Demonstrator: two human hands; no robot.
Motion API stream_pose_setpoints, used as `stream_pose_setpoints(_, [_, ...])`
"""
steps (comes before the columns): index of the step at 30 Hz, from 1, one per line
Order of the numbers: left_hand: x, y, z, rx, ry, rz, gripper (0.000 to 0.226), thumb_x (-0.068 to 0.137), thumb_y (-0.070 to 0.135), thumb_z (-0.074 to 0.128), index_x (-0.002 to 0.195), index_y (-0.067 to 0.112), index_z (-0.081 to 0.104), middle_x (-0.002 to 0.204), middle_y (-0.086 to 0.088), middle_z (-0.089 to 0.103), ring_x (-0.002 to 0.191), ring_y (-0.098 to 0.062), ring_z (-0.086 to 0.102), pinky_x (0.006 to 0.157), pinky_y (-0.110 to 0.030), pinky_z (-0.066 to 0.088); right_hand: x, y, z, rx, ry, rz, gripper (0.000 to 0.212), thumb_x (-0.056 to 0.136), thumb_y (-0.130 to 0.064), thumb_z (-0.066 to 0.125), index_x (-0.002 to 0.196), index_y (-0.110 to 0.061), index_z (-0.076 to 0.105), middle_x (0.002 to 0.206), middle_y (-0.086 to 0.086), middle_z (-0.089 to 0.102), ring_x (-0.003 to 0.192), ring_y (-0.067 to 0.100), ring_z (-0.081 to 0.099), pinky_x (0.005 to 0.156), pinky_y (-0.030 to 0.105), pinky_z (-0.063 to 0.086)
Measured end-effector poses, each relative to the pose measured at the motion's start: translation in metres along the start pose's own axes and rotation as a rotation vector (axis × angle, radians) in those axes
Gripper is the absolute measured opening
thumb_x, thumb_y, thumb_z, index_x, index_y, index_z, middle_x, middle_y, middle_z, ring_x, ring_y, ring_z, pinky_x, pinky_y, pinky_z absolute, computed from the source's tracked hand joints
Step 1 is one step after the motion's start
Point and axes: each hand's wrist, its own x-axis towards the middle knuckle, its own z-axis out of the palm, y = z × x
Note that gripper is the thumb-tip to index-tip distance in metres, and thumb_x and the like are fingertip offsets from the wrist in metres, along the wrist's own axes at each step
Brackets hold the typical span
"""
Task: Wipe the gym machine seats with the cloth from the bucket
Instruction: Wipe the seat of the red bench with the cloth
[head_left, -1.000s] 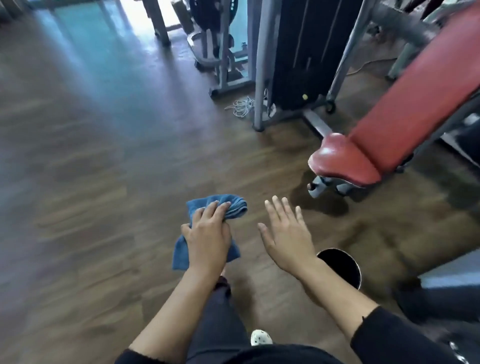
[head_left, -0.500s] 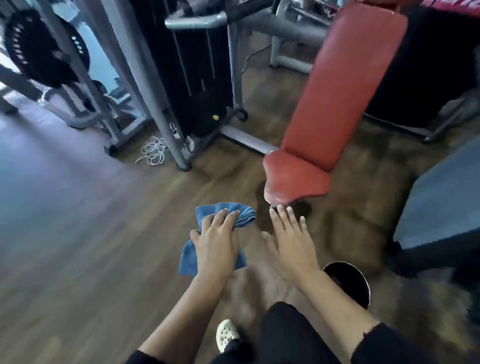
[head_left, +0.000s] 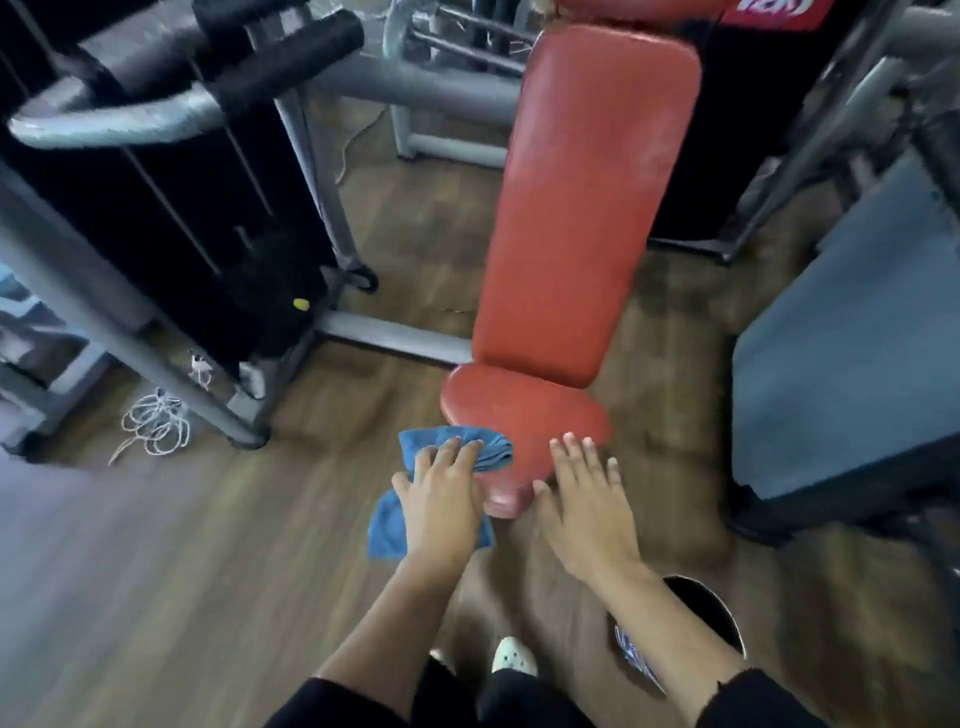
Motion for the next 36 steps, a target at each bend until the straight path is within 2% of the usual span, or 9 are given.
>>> stream_pose_setpoints(3, [0.040,-0.009,0.044,0.026,-0.050,0.039,0.037,0.080,0.014,0.053,0.113,0.026,0.065,0.114,0.007,0.065,0.099,-0.025,0.056,0.072,-0.044,0.039,0.038,0.013,0.033,0.008,0.011,0.059,0.064,0.090,-0.043,0.024,0.136,-0.006,0.049,0.142,0.013,0.046,0.134,0.033,0.040,0.108,0.054,0.028])
stream_pose_setpoints(10, [0.105,-0.028,0.153,0.062,-0.146,0.148,0.042,0.089,0.016,0.046,0.128,0.030,0.052,0.129,0.008,0.054,0.113,-0.023,0.047,0.083,-0.042,0.033,0.111,0.042,0.122,0.017,0.032,0.141,0.079,0.084,-0.050,0.004,0.145,-0.009,0.033,0.153,0.011,0.029,0.143,0.029,0.021,0.115,0.049,0.012])
stream_pose_setpoints(17, [0.140,-0.044,0.239,0.091,-0.108,0.294,0.045,0.061,0.010,0.075,0.103,0.025,0.070,0.096,0.005,0.069,0.079,-0.025,0.061,0.066,-0.044,0.046,0.164,0.071,0.201,0.007,0.024,0.186,0.086,0.078,-0.051,-0.006,0.149,-0.012,0.024,0.157,0.008,0.019,0.146,0.025,0.011,0.117,0.045,0.006])
stream_pose_setpoints(20, [0.149,-0.050,0.268,0.080,-0.121,0.333,0.040,0.081,0.027,0.062,0.121,0.030,0.060,0.123,0.005,0.062,0.105,-0.023,0.057,0.077,-0.044,0.040,0.184,0.083,0.229,0.031,0.061,0.192,0.087,0.077,-0.051,-0.006,0.149,-0.012,0.024,0.157,0.008,0.018,0.146,0.025,0.009,0.117,0.044,0.004])
stream_pose_setpoints(23, [0.155,-0.055,0.288,0.064,-0.195,0.311,0.048,0.092,0.052,0.038,0.138,0.043,0.037,0.151,0.011,0.033,0.141,-0.020,0.024,0.104,-0.055,0.023,0.197,0.094,0.253,0.012,0.082,0.185,0.087,0.076,-0.052,-0.007,0.150,-0.014,0.020,0.159,0.006,0.014,0.146,0.023,0.006,0.117,0.042,0.001])
stream_pose_setpoints(26, [0.170,-0.058,0.300,0.055,-0.198,0.322,0.050,0.092,0.053,0.036,0.141,0.045,0.032,0.155,0.011,0.024,0.144,-0.019,0.013,0.111,-0.057,0.013,0.203,0.099,0.266,0.043,0.088,0.186,0.083,0.080,-0.054,-0.002,0.151,-0.015,0.017,0.159,0.004,0.011,0.147,0.020,0.003,0.117,0.040,-0.002])
stream_pose_setpoints(30, [0.203,-0.054,0.312,0.101,-0.187,0.310,0.052,0.092,0.055,0.033,0.142,0.041,0.033,0.155,0.006,0.025,0.144,-0.025,0.012,0.110,-0.064,0.004,0.205,0.101,0.268,0.050,0.062,0.179,0.059,0.099,-0.042,0.025,0.152,-0.017,0.013,0.160,0.002,0.005,0.146,0.017,-0.004,0.117,0.039,-0.007])
stream_pose_setpoints(33, [0.209,-0.040,0.312,0.031,-0.284,0.337,0.060,0.087,0.070,0.021,0.140,0.045,0.034,0.156,0.006,0.023,0.145,-0.027,0.008,0.111,-0.061,-0.003,0.206,0.100,0.268,0.046,0.058,0.181,0.060,0.099,-0.042,0.025,0.152,-0.017,0.012,0.160,0.002,0.004,0.146,0.017,-0.004,0.118,0.039,-0.007])
stream_pose_setpoints(36, [0.201,-0.050,0.308,-0.014,-0.310,0.443,0.045,0.095,0.057,0.018,0.138,0.053,0.031,0.156,0.011,0.021,0.146,-0.021,0.008,0.114,-0.052,0.002,0.204,0.098,0.266,0.056,0.045,0.185,0.060,0.100,-0.042,0.024,0.152,-0.017,0.010,0.160,0.001,0.003,0.146,0.016,-0.005,0.118,0.038,-0.008])
